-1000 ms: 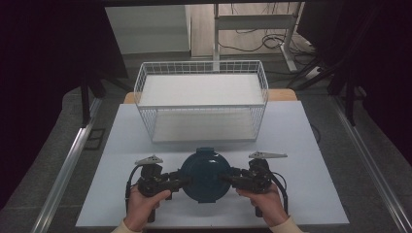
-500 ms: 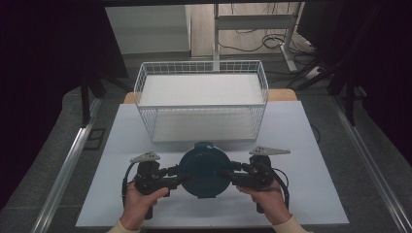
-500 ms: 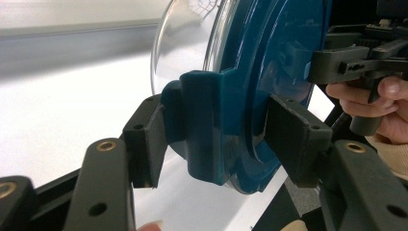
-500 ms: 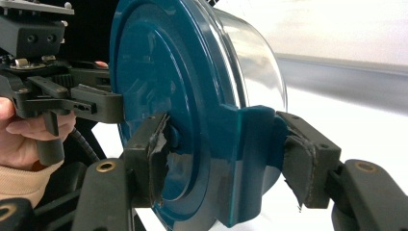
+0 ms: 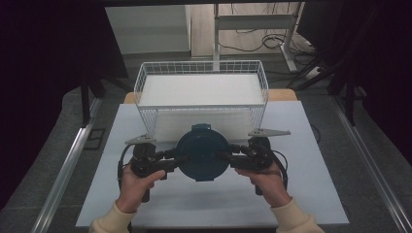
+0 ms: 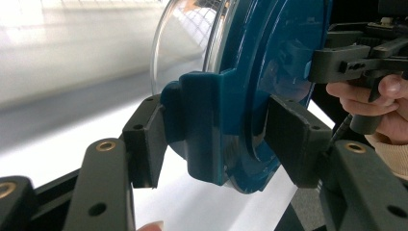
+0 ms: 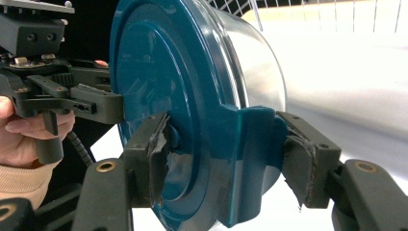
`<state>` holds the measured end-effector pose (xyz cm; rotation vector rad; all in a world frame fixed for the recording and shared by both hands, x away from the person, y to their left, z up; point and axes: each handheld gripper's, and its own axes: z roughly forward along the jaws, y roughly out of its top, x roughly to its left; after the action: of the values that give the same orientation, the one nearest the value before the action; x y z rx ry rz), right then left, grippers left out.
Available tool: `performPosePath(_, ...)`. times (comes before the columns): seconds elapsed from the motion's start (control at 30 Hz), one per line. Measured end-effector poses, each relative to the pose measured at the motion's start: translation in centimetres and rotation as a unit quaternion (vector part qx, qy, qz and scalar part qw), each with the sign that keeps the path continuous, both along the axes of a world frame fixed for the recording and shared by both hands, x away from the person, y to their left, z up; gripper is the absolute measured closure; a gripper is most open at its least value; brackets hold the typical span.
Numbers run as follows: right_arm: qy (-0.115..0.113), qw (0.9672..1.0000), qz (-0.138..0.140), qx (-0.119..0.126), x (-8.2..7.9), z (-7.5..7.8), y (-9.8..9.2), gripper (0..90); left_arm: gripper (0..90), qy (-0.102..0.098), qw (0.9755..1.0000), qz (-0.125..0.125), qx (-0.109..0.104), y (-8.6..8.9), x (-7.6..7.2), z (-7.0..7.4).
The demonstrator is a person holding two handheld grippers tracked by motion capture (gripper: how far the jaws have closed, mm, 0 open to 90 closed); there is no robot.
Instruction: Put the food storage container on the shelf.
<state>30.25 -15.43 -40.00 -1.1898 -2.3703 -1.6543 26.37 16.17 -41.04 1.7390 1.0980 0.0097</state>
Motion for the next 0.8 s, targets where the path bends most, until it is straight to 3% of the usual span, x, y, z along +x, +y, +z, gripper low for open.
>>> performPosePath(0.8,-0.028,0.9996,-0.006,-0.008,3.8,6.5,0.7,38.9,41.9,-0.027,0.9996,-0.009,-0.004,0.7,4.6,6.3)
